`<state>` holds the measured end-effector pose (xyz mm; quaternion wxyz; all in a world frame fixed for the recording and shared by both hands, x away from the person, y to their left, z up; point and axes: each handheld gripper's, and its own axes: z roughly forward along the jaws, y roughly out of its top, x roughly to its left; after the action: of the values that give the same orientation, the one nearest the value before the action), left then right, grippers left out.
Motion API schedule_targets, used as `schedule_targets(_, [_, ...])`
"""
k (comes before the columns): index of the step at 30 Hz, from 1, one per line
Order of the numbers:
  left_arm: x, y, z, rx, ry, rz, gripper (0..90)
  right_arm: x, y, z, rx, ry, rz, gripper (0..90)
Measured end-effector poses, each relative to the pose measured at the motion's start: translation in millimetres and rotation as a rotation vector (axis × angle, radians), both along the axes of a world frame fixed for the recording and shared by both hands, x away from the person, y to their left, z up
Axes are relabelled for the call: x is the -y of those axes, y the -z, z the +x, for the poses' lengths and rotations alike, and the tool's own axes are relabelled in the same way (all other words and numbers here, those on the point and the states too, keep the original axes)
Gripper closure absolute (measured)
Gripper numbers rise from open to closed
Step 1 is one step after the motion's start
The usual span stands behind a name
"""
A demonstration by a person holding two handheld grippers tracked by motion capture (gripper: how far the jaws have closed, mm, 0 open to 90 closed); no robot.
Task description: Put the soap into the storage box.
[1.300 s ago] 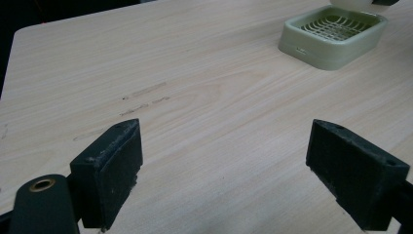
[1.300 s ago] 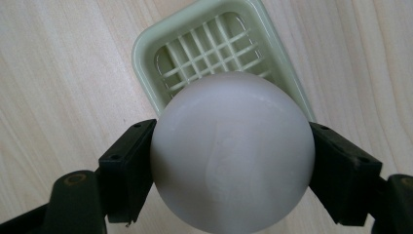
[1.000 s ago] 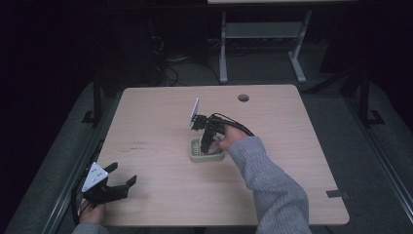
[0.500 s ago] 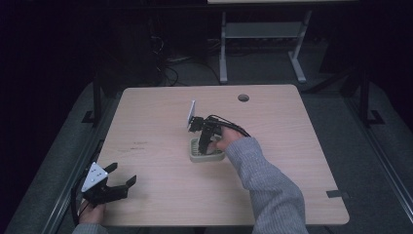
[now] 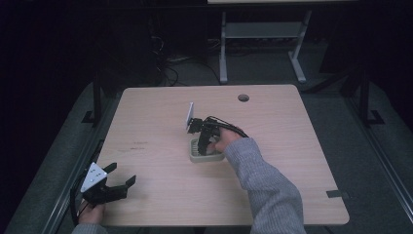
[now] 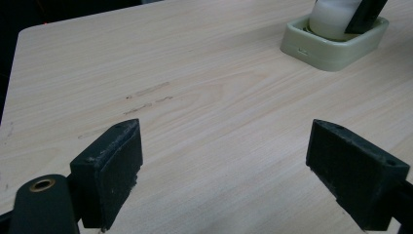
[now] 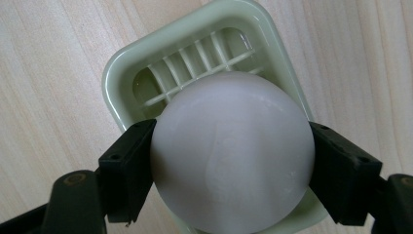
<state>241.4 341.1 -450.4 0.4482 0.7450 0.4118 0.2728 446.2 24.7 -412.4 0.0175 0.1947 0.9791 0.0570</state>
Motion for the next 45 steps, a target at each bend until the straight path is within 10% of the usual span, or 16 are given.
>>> schedule_targets(45, [-0.7,-1.0,-1.5,0.010,-0.008,-0.005,12.9,2.6,-8.9,-1.8,-0.005,0.010,0.037,18.5])
